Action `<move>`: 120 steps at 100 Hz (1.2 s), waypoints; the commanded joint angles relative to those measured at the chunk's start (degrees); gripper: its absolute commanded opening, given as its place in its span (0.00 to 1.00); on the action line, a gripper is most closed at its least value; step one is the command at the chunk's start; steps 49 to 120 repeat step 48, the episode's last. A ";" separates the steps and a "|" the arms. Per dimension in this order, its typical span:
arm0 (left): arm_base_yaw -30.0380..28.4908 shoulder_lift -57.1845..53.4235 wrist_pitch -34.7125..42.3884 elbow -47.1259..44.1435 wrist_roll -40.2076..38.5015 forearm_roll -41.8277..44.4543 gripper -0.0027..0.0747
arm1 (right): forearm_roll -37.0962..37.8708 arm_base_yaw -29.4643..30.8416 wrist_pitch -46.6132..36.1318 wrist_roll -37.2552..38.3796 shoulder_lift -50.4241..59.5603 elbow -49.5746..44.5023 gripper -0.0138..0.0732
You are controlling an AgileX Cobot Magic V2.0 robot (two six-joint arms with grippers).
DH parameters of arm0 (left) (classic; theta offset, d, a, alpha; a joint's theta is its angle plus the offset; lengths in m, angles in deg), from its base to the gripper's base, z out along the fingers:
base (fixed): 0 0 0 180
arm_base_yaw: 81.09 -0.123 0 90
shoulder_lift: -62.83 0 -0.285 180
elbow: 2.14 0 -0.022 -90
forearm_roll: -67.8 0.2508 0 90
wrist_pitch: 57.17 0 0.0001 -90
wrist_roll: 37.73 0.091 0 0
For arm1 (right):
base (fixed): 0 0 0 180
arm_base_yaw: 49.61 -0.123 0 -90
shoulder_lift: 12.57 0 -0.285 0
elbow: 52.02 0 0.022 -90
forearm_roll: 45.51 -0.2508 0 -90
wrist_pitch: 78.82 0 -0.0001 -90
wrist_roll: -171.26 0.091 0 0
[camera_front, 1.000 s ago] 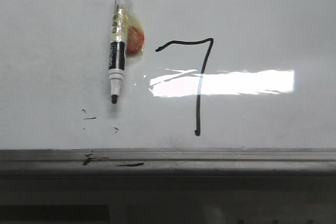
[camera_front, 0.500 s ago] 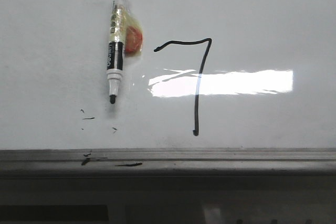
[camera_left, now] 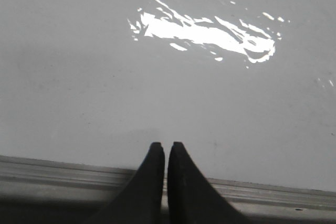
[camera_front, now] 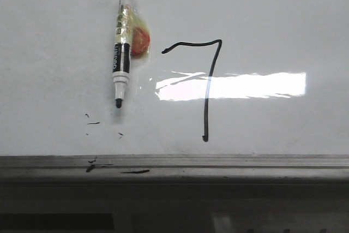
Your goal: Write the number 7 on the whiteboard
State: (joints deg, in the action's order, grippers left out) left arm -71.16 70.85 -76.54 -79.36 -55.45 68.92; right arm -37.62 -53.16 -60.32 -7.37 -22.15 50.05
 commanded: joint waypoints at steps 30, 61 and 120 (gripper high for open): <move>-0.18 0.59 2.59 -1.30 -0.08 -0.49 0.01 | 2.08 0.34 -1.39 -0.04 3.31 -0.82 0.09; -0.18 0.59 2.59 -1.30 -0.08 -0.49 0.01 | 2.08 0.44 -1.39 -0.04 3.31 -0.82 0.09; -0.18 0.59 2.59 -1.30 -0.08 -0.49 0.01 | 2.08 0.44 -1.39 -0.04 3.31 -0.82 0.09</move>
